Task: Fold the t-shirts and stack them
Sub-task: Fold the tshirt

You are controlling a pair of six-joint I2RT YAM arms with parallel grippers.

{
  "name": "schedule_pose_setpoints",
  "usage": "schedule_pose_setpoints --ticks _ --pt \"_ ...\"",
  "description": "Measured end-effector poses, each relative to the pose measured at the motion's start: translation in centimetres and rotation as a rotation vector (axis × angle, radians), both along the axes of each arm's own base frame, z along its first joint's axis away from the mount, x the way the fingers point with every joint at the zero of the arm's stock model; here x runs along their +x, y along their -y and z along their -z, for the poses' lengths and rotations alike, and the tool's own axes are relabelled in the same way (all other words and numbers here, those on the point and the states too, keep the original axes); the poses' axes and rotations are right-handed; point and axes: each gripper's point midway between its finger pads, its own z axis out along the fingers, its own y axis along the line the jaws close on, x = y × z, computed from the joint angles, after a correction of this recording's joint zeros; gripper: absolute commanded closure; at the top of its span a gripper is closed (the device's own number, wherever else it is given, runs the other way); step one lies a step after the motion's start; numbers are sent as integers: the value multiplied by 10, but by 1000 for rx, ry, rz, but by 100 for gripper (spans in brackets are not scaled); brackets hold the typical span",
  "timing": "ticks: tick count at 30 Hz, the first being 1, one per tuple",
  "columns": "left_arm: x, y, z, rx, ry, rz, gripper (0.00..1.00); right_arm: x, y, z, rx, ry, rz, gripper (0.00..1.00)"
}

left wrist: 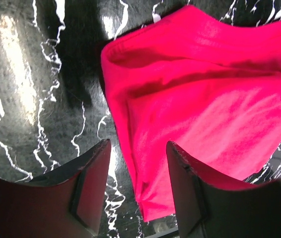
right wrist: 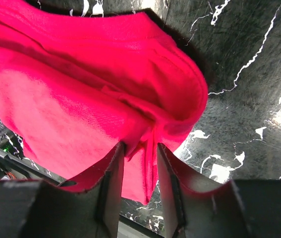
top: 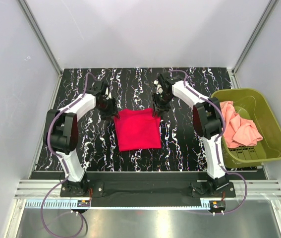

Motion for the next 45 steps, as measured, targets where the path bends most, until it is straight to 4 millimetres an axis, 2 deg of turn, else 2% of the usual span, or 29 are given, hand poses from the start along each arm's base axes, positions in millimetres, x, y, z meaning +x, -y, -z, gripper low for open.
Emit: schedule_pose_setpoints --ticks 8,14,19,23,29,36,45 --pt "6 7 21 -24 -39 -21 53 -1 -1 2 6 -10 4 61" --pt "8 10 30 -32 -65 -35 63 -2 -4 0 23 -19 8 63" --pt "11 14 28 -41 -52 -42 62 -2 -5 0 29 -23 10 63" --pt "13 18 26 -46 -50 -47 55 -2 -6 -1 31 -26 15 64" --pt "17 20 22 -43 -38 -61 55 -3 -6 -1 30 -27 16 64" --pt "18 21 17 -38 -27 -81 61 -3 -6 -1 30 -27 16 66" --pt "19 19 16 -18 -22 -95 55 -3 -6 -1 30 -27 16 66"
